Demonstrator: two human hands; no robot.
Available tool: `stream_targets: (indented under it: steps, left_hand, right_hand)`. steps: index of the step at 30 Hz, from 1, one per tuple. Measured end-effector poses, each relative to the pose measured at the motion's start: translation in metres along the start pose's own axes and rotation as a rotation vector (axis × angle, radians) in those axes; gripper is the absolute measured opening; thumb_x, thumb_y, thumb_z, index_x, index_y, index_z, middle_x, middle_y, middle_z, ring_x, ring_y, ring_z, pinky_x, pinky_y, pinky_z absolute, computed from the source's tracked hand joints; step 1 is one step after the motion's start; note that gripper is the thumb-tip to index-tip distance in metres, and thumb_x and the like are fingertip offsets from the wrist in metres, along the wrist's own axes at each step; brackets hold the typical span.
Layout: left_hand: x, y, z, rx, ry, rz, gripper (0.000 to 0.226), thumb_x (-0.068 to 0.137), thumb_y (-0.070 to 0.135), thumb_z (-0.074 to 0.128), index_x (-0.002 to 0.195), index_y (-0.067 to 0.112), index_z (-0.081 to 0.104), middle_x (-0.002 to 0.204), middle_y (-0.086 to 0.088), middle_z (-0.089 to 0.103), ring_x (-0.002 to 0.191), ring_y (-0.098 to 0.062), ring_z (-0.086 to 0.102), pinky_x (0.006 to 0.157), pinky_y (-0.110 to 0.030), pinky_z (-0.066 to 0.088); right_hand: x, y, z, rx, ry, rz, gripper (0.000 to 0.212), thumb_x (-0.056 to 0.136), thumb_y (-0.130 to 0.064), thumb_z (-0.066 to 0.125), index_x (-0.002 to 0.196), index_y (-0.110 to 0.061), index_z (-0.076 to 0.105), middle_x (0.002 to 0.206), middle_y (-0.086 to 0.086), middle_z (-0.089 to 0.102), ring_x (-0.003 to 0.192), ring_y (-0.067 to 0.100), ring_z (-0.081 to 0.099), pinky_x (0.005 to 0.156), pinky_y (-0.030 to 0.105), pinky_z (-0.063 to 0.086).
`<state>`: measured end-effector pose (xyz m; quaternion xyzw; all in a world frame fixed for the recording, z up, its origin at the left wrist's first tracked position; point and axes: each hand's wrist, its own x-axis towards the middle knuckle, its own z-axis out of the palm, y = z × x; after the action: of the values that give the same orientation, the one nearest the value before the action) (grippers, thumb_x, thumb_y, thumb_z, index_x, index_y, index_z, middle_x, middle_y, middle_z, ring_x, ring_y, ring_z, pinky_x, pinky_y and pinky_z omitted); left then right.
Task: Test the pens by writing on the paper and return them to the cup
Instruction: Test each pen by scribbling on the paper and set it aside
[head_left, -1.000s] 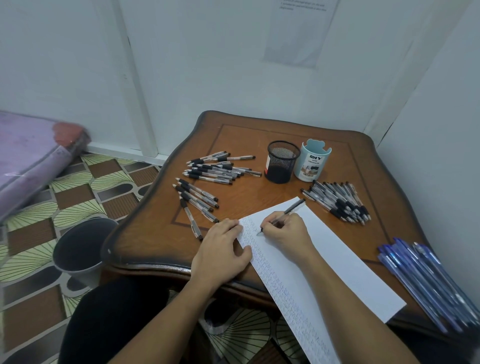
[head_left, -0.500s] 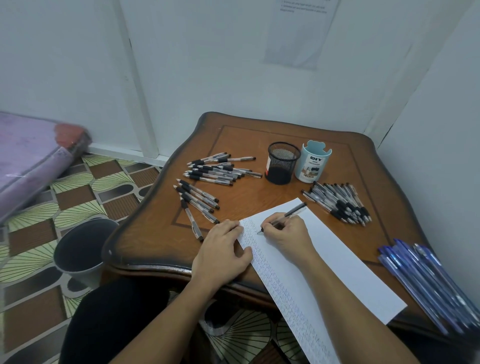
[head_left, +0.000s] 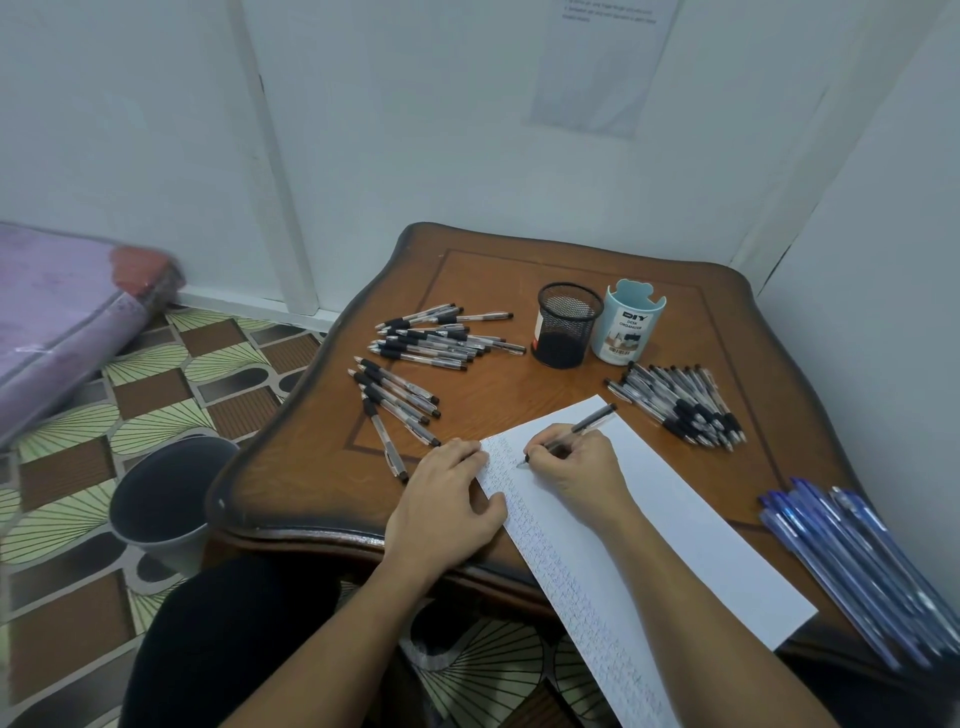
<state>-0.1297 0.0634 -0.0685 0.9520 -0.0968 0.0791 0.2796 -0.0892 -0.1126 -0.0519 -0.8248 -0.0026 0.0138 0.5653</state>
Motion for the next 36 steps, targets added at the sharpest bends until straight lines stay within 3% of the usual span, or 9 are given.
stream_targets:
  steps: [7,13,19,24,26,29,34,36]
  left_hand:
    - [0.000,0.001,-0.001,-0.001,-0.020,-0.012,0.067,0.082,0.051,0.044,0.138,0.016,0.054,0.146,0.007,0.045,0.140,-0.009,0.029,0.115,-0.025,0.020]
    - [0.001,0.000,0.001,0.004,-0.004,-0.003,0.057,0.089,0.044,0.056,0.139,0.017,0.052,0.147,0.008,0.043,0.141,-0.008,0.028,0.115,-0.026,0.019]
    - [0.000,-0.001,0.001,-0.011,-0.006,-0.010,0.060,0.086,0.048,0.053,0.137,0.016,0.055,0.145,0.007,0.046,0.139,-0.010,0.032,0.116,-0.029,0.024]
    - [0.000,-0.001,0.000,-0.009,-0.005,0.001,0.059,0.088,0.047,0.053,0.138,0.017,0.054,0.146,0.008,0.044,0.140,-0.009,0.029,0.114,-0.026,0.021]
    - [0.000,-0.001,0.000,-0.007,0.005,0.001,0.056,0.089,0.044,0.057,0.138,0.017,0.053,0.147,0.008,0.044,0.140,-0.009,0.029,0.114,-0.025,0.021]
    - [0.000,0.000,-0.001,-0.007,0.013,0.003,0.056,0.090,0.043,0.057,0.138,0.017,0.053,0.147,0.007,0.045,0.140,-0.009,0.029,0.114,-0.025,0.021]
    - [0.000,0.000,0.000,-0.009,0.011,-0.003,0.056,0.090,0.045,0.056,0.140,0.018,0.051,0.148,0.009,0.042,0.141,-0.007,0.027,0.114,-0.024,0.020]
    - [-0.001,0.000,0.000,-0.006,0.015,0.001,0.056,0.090,0.044,0.056,0.139,0.019,0.052,0.148,0.009,0.042,0.141,-0.007,0.027,0.114,-0.023,0.019]
  right_hand:
    - [-0.001,0.000,0.000,-0.006,0.004,0.005,0.014,0.085,-0.011,0.065,0.075,-0.013,0.074,0.073,0.004,0.068,0.063,0.002,0.056,0.058,0.018,0.045]
    - [0.000,0.000,0.000,-0.002,0.012,0.009,0.015,0.086,-0.011,0.064,0.074,-0.013,0.073,0.069,0.001,0.067,0.064,0.005,0.056,0.058,0.021,0.046]
    - [0.002,0.002,0.000,-0.057,0.025,0.001,0.016,0.089,-0.016,0.064,0.076,-0.018,0.073,0.075,0.002,0.068,0.069,0.007,0.057,0.062,0.023,0.046]
    - [0.010,-0.001,-0.007,0.342,0.143,0.114,0.020,0.101,-0.016,0.053,0.092,-0.005,0.068,0.081,0.006,0.062,0.070,0.012,0.054,0.059,0.017,0.046]
    - [0.012,0.000,-0.011,0.377,0.123,0.154,0.027,0.103,-0.023,0.049,0.100,-0.002,0.065,0.082,0.009,0.062,0.065,0.013,0.053,0.058,0.020,0.045]
    - [0.014,-0.001,-0.014,0.448,0.039,0.139,0.016,0.102,-0.017,0.050,0.113,-0.008,0.056,0.082,0.014,0.064,0.065,0.015,0.058,0.058,0.026,0.047]
    - [0.016,-0.006,-0.017,0.499,-0.025,0.144,0.072,0.094,-0.011,0.061,0.143,-0.038,0.016,0.074,0.014,0.069,0.063,0.020,0.062,0.055,0.028,0.047]
    - [0.014,-0.008,-0.017,0.516,-0.042,0.132,0.078,0.098,-0.009,0.056,0.152,-0.037,0.008,0.078,0.017,0.069,0.065,0.023,0.062,0.055,0.029,0.048]
